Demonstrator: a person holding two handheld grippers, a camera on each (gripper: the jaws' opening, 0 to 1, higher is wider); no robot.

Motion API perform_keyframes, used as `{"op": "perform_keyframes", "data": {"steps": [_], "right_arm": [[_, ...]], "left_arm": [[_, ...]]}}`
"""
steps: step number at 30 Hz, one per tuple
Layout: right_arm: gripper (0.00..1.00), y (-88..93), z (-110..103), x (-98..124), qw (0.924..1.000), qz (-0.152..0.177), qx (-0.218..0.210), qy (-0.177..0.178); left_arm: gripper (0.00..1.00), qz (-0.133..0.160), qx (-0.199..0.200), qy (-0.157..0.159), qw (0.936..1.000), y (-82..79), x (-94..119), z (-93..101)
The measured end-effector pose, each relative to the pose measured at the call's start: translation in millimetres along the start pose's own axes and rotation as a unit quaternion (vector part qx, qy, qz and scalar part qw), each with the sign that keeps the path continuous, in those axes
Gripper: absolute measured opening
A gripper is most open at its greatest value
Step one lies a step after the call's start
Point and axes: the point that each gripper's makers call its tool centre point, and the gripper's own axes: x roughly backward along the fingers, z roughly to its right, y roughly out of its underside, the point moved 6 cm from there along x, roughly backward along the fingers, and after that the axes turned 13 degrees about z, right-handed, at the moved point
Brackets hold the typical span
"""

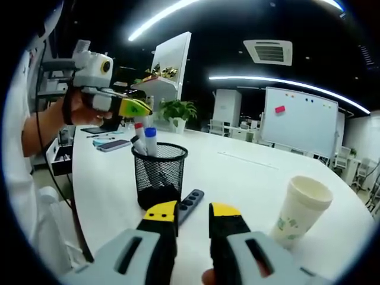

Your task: Place the scattered laser pointers and whiteboard markers into the pen holder and stack the scattered paper cups together

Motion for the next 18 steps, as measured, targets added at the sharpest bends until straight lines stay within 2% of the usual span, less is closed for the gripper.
{"op": "perform_keyframes", "data": {"steps": [18], "right_arm": [[0.20, 0.1, -1.9, -1.3, 1.0000, -0.001, 0.001, -0.002]], "left_arm": [[0.11, -0.013, 0.005, 0.004, 0.9999, 7.5, 0.1, 1.2]]}}
